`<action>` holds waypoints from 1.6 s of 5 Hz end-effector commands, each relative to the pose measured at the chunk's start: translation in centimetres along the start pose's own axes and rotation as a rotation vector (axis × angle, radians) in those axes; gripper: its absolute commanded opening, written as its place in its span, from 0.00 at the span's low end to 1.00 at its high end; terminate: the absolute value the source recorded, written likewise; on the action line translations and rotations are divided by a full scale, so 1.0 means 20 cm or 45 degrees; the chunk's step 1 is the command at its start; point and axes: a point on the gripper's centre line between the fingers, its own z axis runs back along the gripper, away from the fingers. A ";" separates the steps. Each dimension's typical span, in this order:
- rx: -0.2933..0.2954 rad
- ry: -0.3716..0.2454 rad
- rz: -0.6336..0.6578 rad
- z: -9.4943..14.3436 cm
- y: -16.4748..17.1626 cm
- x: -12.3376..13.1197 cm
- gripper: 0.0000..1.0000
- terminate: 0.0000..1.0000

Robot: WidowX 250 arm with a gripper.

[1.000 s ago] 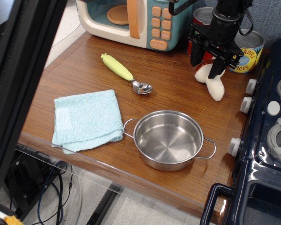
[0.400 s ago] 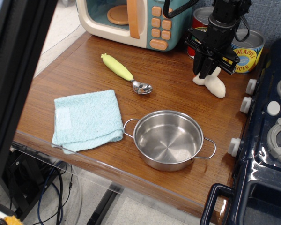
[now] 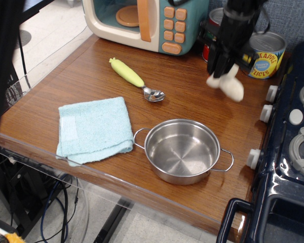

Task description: Put the mushroom on the cloth

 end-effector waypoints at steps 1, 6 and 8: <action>0.099 -0.183 0.031 0.47 0.15 -0.25 0.00 0.00; 0.279 0.120 0.186 0.22 0.41 -1.14 0.00 0.00; 0.267 0.112 0.157 0.02 0.40 -1.10 0.00 0.00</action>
